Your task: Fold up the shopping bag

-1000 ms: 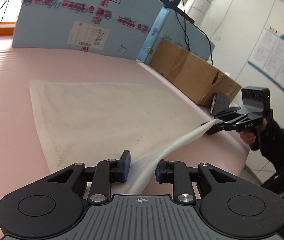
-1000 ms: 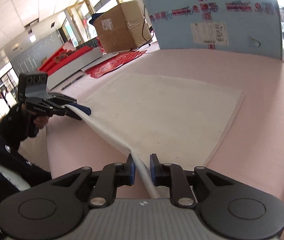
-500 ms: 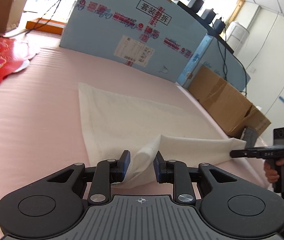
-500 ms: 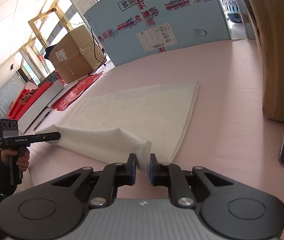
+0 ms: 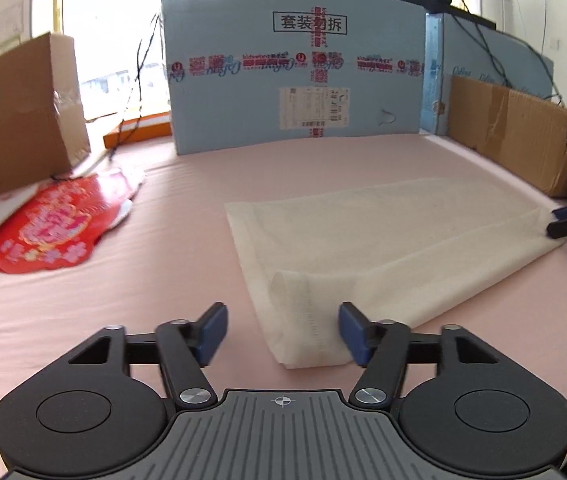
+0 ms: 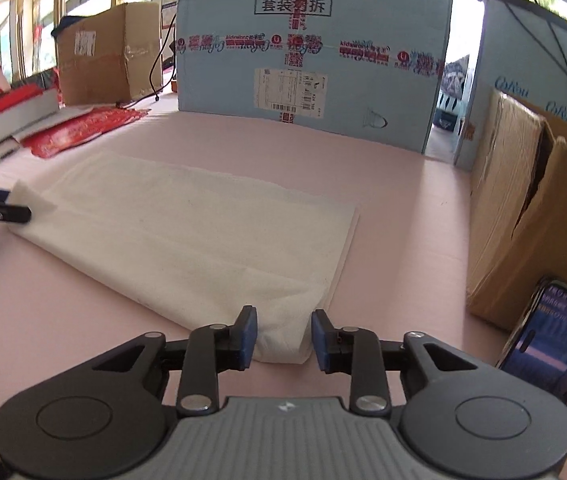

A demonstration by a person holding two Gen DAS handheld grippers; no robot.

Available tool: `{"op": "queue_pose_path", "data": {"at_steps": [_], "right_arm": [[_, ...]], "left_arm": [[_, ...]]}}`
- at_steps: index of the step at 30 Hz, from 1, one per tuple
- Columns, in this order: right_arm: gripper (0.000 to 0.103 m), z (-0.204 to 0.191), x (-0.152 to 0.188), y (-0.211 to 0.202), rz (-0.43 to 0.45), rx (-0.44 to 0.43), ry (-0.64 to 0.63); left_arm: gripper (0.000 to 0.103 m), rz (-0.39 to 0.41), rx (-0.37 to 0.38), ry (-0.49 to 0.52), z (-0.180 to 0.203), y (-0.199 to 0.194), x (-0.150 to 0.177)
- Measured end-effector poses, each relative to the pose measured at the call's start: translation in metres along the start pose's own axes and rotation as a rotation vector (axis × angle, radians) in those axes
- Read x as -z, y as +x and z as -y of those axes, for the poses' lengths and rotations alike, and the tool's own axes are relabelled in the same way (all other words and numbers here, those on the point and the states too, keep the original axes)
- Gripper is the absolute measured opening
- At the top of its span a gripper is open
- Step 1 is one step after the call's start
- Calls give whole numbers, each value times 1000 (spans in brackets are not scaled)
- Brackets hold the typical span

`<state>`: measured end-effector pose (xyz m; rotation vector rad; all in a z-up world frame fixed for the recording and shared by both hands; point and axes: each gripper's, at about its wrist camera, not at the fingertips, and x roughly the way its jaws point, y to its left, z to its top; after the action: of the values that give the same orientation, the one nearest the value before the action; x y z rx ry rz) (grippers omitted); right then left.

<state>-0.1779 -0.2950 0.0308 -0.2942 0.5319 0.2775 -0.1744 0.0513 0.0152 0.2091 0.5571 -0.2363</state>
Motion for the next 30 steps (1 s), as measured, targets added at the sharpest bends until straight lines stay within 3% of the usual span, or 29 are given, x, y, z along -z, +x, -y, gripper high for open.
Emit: {"op": "queue_pose_path", "data": {"at_steps": [4, 7, 10, 11, 12, 15, 19, 22, 27, 30], "right_arm": [[36, -12, 4, 0, 30, 58, -44], [36, -17, 7, -3, 50, 79, -57], [36, -17, 9, -4, 64, 84, -50], [36, -17, 10, -5, 69, 86, -47], [37, -17, 10, -5, 72, 87, -46], [42, -16, 12, -6, 90, 97, -38], [45, -2, 18, -18, 127, 149, 14], [46, 9, 29, -35, 181, 164, 29], [60, -12, 38, -47, 165, 215, -224], [59, -30, 37, -37, 118, 200, -394]], "left_arm": [[74, 164, -56, 100, 20, -20, -12], [78, 277, -27, 148, 39, -22, -18], [78, 255, 60, 185, 62, -10, -25], [72, 231, 94, 210, 71, -5, -27], [59, 211, 113, 231, 77, -1, -28], [45, 110, 139, 264, 85, 15, -27], [45, 36, 163, 213, 73, 25, -21], [45, 29, 185, 172, 67, 26, -18], [46, 28, 207, 138, 61, 26, -15], [46, 25, 219, 117, 57, 27, -14]]}}
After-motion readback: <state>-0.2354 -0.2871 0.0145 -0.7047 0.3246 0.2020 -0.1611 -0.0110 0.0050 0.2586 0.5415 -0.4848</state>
